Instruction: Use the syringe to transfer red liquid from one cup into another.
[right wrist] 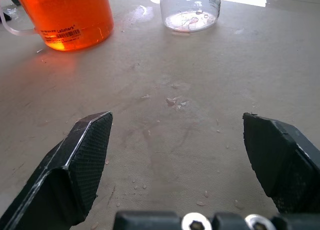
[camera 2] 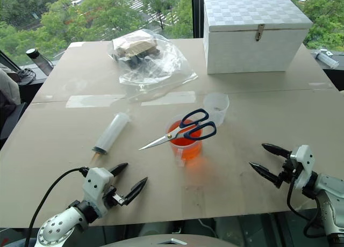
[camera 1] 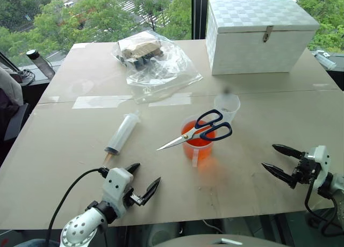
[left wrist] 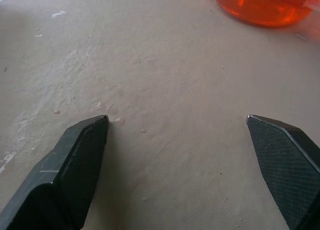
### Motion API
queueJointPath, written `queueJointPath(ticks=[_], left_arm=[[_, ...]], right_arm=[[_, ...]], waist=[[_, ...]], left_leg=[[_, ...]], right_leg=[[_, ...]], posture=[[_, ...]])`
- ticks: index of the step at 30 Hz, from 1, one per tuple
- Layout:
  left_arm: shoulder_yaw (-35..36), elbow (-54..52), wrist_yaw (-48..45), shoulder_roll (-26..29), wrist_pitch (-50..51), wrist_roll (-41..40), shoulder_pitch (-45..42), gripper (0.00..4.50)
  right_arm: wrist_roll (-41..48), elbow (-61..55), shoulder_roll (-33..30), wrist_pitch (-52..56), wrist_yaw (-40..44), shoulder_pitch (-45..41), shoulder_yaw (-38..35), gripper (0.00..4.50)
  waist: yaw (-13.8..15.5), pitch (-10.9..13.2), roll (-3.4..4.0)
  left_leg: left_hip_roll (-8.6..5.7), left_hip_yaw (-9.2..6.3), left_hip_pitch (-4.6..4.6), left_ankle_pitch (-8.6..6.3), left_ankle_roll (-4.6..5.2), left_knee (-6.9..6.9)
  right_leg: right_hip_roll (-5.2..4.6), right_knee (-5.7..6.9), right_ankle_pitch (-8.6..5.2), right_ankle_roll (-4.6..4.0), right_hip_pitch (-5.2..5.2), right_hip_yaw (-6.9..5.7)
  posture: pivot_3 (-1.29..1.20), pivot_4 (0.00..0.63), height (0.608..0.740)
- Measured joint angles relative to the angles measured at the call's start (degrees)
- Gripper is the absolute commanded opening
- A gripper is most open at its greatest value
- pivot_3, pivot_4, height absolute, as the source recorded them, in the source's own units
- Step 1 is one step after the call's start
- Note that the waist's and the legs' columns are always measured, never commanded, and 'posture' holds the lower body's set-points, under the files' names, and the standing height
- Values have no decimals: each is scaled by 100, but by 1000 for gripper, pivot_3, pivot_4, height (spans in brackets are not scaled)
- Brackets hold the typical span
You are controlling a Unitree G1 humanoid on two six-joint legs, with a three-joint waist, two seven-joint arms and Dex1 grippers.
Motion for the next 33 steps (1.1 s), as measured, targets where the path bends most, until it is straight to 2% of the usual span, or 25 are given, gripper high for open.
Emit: queueJointPath(ticks=[14, 25, 27, 28, 30, 33], left_arm=[[-53, -37, -61, 112, -94, -6, 2, 4500], [334, -31, -265, 333, -145, -278, -133, 4500], [609, -141, -367, 448, -99, -571, -153, 4500], [835, -407, -605, 828, 164, -970, -55, 4500], [1145, -729, -812, 1212, 472, -1437, 5, 4500], [1992, -1349, -1094, 1985, 1107, -2662, -307, 4500]], right_arm=[[-130, 110, 16, -139, 12, -91, 67, 4425], [51, -164, 47, 120, -55, -54, 65, 4425], [268, -387, 14, 473, -128, -67, 61, 4425], [506, -639, -55, 898, -185, -100, 61, 4425], [755, -905, -176, 1288, -264, -185, 57, 4425], [1448, -1472, -241, 2322, -551, -524, 68, 4425]], waist=[[4, 3, -4], [3, 4, -5], [0, 4, -6], [-3, 11, -16], [-17, 12, -14], [0, 9, -10]], left_leg=[[0, 0, -2, 0, 0, 0], [0, -1, -2, 0, 0, 0], [0, -2, -4, 0, 0, 0], [1, -6, -10, 0, -1, 0], [1, -7, -10, 0, -1, 1], [1, -12, -10, 0, -1, 1]], right_leg=[[0, 0, 0, 0, -1, -1], [0, 0, 0, 0, -2, -1], [0, 0, 0, 0, -5, -1], [-1, 5, 0, -1, -10, -4], [-2, 4, 0, -1, -10, -5], [-2, 2, 0, -1, -8, -10]], posture=[[0, 150, 740], [0, 150, 740], [0, 150, 740], [0, 150, 740], [0, 150, 740], [0, 150, 740]])
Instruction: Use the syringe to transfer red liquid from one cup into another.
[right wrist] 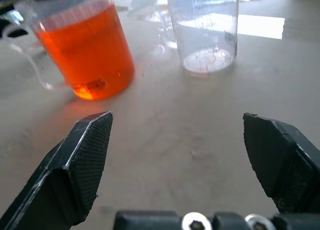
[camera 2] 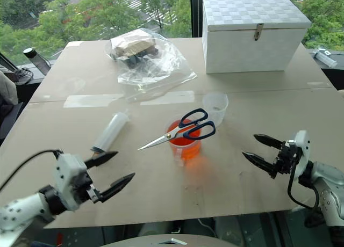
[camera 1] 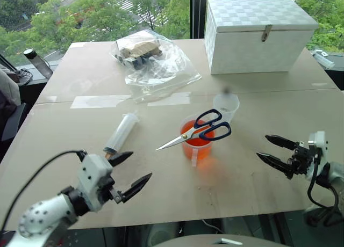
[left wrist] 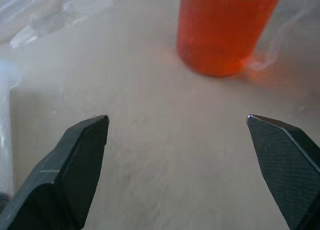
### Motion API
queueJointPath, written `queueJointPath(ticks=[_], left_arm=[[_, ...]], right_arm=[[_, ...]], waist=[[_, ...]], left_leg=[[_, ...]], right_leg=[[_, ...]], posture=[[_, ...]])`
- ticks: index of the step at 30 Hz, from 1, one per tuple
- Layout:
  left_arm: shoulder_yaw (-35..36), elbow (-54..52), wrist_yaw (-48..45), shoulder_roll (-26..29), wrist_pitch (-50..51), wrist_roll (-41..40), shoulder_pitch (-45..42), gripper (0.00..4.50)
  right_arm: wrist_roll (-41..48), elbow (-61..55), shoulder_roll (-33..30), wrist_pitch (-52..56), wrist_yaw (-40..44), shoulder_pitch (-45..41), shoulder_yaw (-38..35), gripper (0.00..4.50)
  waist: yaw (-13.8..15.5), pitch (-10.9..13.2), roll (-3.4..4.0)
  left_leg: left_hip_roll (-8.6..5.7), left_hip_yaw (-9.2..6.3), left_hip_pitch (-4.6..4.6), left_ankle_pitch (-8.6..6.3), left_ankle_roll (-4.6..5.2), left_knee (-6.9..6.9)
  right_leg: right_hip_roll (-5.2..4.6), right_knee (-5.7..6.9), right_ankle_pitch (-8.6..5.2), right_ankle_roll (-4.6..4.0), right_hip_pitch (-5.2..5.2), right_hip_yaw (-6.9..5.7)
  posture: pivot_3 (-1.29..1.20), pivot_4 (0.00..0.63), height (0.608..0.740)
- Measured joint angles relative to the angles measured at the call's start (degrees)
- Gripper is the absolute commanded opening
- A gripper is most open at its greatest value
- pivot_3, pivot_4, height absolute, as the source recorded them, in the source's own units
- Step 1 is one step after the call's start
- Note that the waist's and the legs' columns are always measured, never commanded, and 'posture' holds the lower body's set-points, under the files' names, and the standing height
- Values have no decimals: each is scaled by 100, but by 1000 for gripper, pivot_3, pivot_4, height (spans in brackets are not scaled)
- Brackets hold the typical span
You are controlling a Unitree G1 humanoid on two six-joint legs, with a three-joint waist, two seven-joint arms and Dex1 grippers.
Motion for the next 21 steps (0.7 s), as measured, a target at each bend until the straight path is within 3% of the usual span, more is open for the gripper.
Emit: queueJointPath(ticks=[4, 12, 21], left_arm=[[725, -133, -231, 594, 455, -947, -341, 4500], [1352, -233, -220, 843, 762, -1817, -972, 4500], [1607, -437, -144, 1076, 1080, -2232, -1127, 4500]], right_arm=[[977, -283, -4, 1295, -488, -439, 14, 4425], [2862, -512, -437, 3579, -1447, -1339, 68, 4425], [3875, -559, -335, 4666, -2887, -2155, 543, 4425]], waist=[[-2, 5, 0], [-3, 15, -7], [-5, 22, -12]], left_leg=[[-2, 2, -4, 0, -1, -1], [-2, 2, -7, 0, -1, -2], [-3, 2, -12, 1, -2, -2]], right_leg=[[1, -5, 0, 1, -1, -2], [3, -6, 1, 2, -2, -2], [5, -8, 1, 2, -5, -3]], posture=[[0, 150, 740], [0, 150, 740], [0, 150, 740]])
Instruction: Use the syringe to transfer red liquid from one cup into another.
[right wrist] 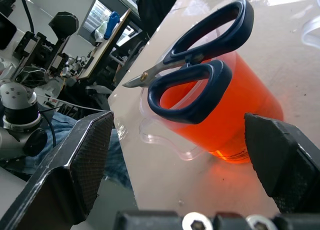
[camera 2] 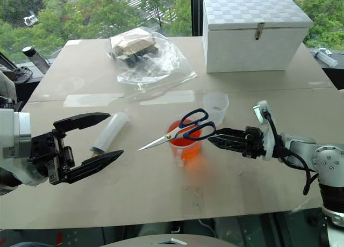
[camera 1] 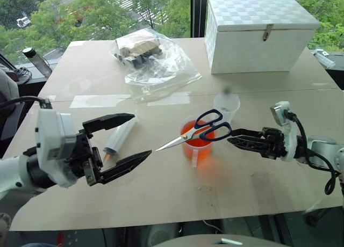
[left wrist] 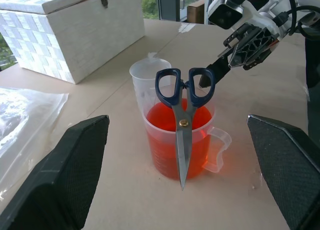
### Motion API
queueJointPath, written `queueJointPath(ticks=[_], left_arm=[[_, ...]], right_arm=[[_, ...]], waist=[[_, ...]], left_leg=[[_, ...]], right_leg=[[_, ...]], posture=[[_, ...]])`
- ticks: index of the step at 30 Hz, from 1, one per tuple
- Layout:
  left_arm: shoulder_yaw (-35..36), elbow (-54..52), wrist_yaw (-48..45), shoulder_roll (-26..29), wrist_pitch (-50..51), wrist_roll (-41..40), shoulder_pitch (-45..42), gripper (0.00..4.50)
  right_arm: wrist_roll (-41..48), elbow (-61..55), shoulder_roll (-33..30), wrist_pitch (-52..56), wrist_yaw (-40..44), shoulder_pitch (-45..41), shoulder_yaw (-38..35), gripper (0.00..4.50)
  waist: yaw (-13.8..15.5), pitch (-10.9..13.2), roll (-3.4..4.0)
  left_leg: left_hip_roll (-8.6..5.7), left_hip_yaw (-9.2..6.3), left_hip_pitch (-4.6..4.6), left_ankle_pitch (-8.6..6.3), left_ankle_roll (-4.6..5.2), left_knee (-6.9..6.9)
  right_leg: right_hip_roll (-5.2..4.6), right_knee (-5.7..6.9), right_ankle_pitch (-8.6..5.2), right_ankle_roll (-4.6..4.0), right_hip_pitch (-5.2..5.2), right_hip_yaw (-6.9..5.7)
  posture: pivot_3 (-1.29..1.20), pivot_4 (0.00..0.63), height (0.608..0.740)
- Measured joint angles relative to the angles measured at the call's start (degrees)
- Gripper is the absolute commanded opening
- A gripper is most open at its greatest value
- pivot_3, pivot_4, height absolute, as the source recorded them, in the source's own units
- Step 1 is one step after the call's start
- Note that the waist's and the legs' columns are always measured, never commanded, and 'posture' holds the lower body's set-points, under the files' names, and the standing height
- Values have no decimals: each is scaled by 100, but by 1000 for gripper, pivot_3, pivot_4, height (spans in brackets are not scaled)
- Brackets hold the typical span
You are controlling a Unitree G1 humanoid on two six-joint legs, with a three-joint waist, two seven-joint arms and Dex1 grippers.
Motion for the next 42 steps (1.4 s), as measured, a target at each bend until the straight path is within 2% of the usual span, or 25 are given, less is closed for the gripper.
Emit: queueJointPath(ticks=[3, 6, 7, 11, 12, 13, 14, 23, 27, 33, 36, 42], left_arm=[[26, 7, -74, -34, 2, 17, 7, 4500], [26, 24, -160, -62, 1, 60, -4, 4500], [26, 35, -175, -74, 0, 70, -21, 4500], [26, 99, -193, -94, 2, -2, -161, 4500], [26, 116, -205, -96, 5, -56, -180, 4500], [26, 117, -222, -95, 8, -68, -190, 4500], [26, 130, -265, -95, 20, -112, -190, 4500], [112, 446, -590, -7, 182, -507, -375, 4500], [-19, 615, -631, 110, 207, -695, -810, 4500], [-510, 842, -476, 153, 307, -1068, -1705, 4500], [-769, 900, -387, 152, 311, -1130, -2029, 4500], [-1776, 1134, -340, -54, 305, -1044, -3145, 4500]], right_arm=[[231, 33, 11, 129, -368, -200, 54, 4425], [386, 111, 53, 146, -741, -296, 114, 3769], [433, 137, 76, 146, -856, -315, 126, 3091], [589, 182, 100, 146, -1215, -417, 166, 1152], [661, 194, 133, 127, -1263, -451, 160, 534], [716, 194, 146, 126, -1311, -475, 161, 196], [771, 204, 149, 112, -1346, -476, 159, 41], [1070, 293, 79, 15, -1514, -380, 110, 41], [1745, 697, -240, -7, -1419, -203, -292, 41], [2318, 1666, -473, -330, -1417, -188, -984, 41], [2237, 2297, -474, -542, -1522, -183, -1242, 41], [1634, 3373, -367, -963, -1755, -170, -1732, 41]], waist=[[-3, 1, -1], [-3, 1, -1], [0, 1, -2], [-2, 2, -3], [-4, 2, -3], [-6, 2, -3], [-8, 2, -3], [7, 5, -8], [14, 20, -15], [-8, 36, -30], [0, 40, -31], [15, 53, -39]], left_leg=[[0, 0, 0, 0, 0, 0], [0, 0, 0, 0, 0, 0], [0, 0, -1, 0, 0, 0], [0, 0, -1, 0, 0, 0], [0, 1, -1, 0, 0, 0], [0, 0, -1, 0, 0, 0], [0, 1, -1, 0, 0, 0], [0, 0, -1, 0, 0, 0], [-1, 0, -5, 0, 1, 0], [-1, 2, -5, 0, 1, -1], [-1, 5, -8, 1, 1, 0], [-2, 7, -11, 3, -1, 2]], right_leg=[[1, 0, 0, 0, -1, 0], [2, 1, 0, 0, -1, 0], [2, 0, 0, 0, -1, 0], [2, 0, 0, 0, -1, 0], [2, 0, 0, 0, -1, 0], [2, 0, 0, 0, -1, 0], [2, 0, 0, 0, -1, 0], [2, 0, 0, 0, -1, 0], [1, -4, 0, 0, -1, -1], [7, -4, 1, 2, -1, -1], [9, -4, 1, 3, -2, 1], [20, -1, 2, 5, -3, 1]], posture=[[0, 150, 740], [0, 150, 740], [0, 150, 740], [0, 150, 740], [0, 150, 740], [0, 150, 740], [0, 150, 740], [0, 150, 740], [0, 150, 740], [0, 150, 740], [0, 150, 740], [0, 150, 740]])
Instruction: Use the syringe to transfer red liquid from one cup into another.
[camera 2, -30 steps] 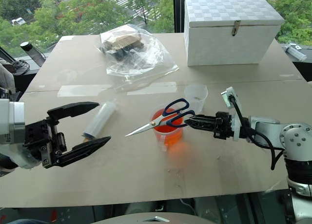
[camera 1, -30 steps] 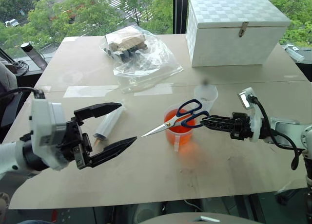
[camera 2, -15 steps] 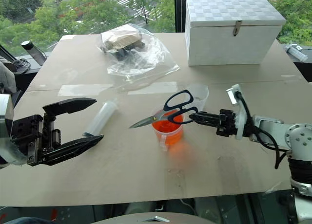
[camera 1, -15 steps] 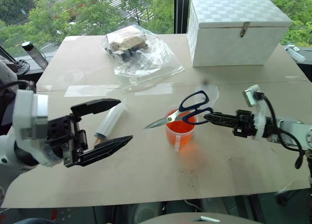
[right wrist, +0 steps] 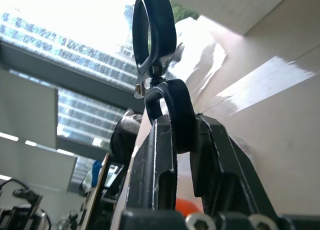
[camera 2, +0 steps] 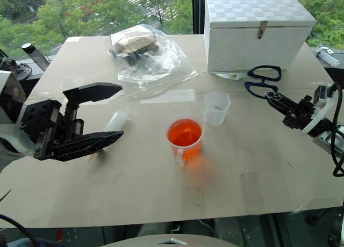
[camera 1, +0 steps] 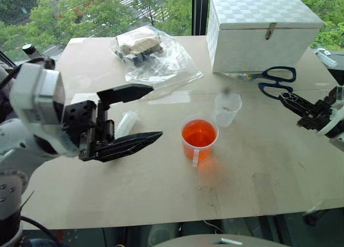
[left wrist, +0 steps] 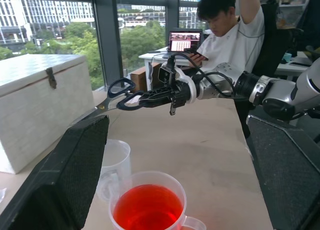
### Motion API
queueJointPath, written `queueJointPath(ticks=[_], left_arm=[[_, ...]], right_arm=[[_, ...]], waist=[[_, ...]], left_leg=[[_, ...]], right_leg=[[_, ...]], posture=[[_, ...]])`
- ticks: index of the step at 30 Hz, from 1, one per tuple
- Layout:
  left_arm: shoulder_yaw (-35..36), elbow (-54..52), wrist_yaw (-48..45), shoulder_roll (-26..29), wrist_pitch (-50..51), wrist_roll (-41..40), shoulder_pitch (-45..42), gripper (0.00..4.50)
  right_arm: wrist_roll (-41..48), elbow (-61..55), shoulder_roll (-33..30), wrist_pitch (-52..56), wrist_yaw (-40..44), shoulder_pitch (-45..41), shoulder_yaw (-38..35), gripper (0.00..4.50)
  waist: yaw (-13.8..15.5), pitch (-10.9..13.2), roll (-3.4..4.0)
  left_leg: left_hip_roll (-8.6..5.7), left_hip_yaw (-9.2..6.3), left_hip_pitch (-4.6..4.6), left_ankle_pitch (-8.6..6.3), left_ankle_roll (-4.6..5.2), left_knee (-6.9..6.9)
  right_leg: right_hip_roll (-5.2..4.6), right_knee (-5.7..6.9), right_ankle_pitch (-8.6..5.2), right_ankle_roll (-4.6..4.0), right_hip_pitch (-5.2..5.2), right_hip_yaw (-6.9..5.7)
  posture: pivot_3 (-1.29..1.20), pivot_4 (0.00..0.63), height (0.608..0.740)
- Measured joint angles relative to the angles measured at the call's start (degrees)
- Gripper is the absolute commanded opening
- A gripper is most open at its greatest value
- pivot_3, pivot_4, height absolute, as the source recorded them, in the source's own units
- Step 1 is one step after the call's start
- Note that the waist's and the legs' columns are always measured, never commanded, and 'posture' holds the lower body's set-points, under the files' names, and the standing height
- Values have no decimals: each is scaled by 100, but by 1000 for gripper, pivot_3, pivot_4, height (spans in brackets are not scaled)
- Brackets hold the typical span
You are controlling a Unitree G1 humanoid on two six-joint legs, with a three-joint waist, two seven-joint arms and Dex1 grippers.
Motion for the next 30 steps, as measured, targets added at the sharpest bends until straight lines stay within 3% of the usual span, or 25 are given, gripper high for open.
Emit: queueJointPath(ticks=[5, 8, 11, 16, 25, 30], left_arm=[[-533, 295, 237, -76, 76, 359, -621, 4500], [-1540, 49, 1422, -617, 430, 914, -1278, 4500], [-2306, -233, 1980, -759, 851, 1224, -1699, 4500], [-2435, -231, 2314, -838, 1195, 1279, -2203, 4500], [-2545, -226, 2323, -939, 1423, 1351, -2286, 4500], [-2398, -237, 2361, -874, 1501, 1378, -2177, 4500]], right_arm=[[-503, 324, 160, -306, -297, 263, -427, 41], [-834, 366, 346, -461, -477, 462, -647, 41], [-1109, 326, 533, -609, -678, 585, -791, 41], [-1254, -58, 807, -778, -1159, 725, -1051, 41], [-1419, -726, 1008, -867, -1615, 841, -1081, 4425], [-1638, -758, 676, -778, -1147, 1005, -1142, 4425]], waist=[[-11, 7, 6], [20, 10, 1], [-3, 15, -6], [-74, 22, 6], [-66, 22, 5], [-43, 23, 6]], left_leg=[[0, 3, -1, 2, -3, 0], [0, 0, -5, 1, 0, 7], [0, 6, -9, 12, -19, 9], [6, 11, -12, 18, -29, 4], [6, 11, -12, 18, -29, 5], [5, 12, -12, 18, -29, 5]], right_leg=[[5, 1, 0, 2, -3, 5], [5, 2, 5, 12, 1, 6], [6, 2, 8, 17, -4, 15], [19, 8, 7, 16, -20, 25], [19, 6, 7, 16, -20, 25], [20, 6, 7, 16, -20, 26]], posture=[[0, 150, 740], [0, 150, 740], [0, 150, 740], [0, 150, 740], [0, 150, 740], [0, 150, 740]])
